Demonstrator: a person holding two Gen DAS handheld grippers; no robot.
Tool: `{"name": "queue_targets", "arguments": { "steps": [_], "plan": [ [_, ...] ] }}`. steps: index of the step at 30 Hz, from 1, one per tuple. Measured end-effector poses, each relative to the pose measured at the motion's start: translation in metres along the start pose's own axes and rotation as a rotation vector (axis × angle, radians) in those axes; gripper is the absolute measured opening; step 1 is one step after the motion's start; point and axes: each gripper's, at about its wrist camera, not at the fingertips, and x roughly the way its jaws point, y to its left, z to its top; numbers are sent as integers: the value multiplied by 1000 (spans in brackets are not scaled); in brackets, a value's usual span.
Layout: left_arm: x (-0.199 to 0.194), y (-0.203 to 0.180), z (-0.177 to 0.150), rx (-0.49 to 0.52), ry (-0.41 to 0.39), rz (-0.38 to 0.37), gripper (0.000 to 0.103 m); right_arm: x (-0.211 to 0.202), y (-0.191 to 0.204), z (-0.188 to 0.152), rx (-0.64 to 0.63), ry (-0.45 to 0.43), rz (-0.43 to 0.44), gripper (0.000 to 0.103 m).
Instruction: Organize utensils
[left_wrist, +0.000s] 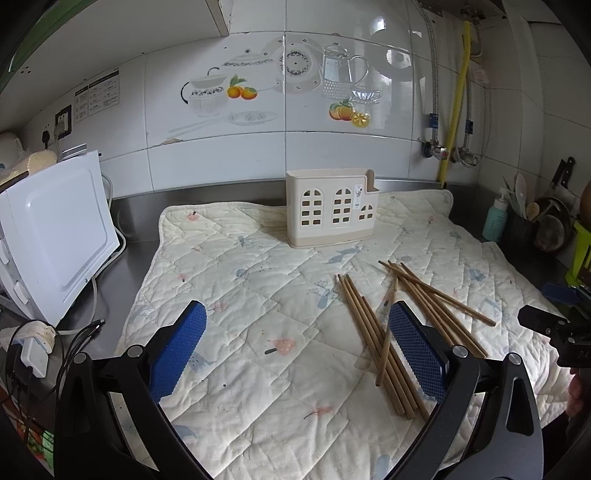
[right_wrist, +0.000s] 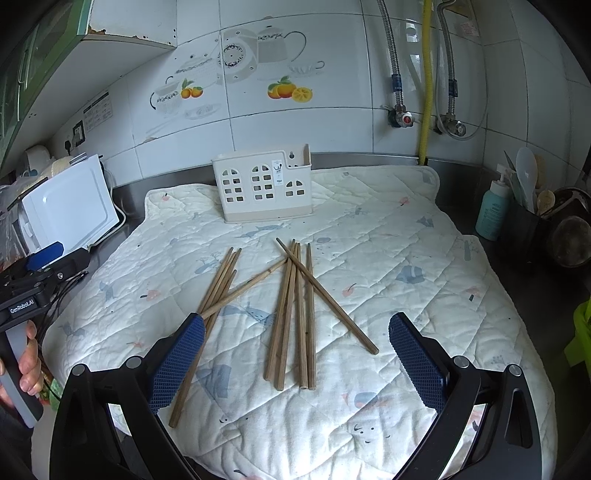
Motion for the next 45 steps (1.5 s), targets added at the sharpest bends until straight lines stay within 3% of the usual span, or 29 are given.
{"name": "queue_targets", "arguments": {
  "steps": [5,11,21,23,32,40,45],
  "plan": [
    [-4,3,-3,3,-20,-33,97,-1,-6,-3,6,1,-9,97],
    [7,6,-14,-13,34,-106,77,4,-13,-11,9,16,-11,96],
    [44,-29,-33,32,140,-248,51,16,-36,-19,37,29,-17,94],
    [51,-35,-38,38,158,-265,51,22,-43,-21,42,40,-8,81],
    [81,-57,-50,98,236,-329,37,57,-67,-29,81,105,25,55],
    [102,-69,-56,156,289,-352,19,82,-74,-33,87,138,48,42],
    [107,-70,-57,187,299,-342,18,90,-77,-34,85,148,51,38]
  ]
}}
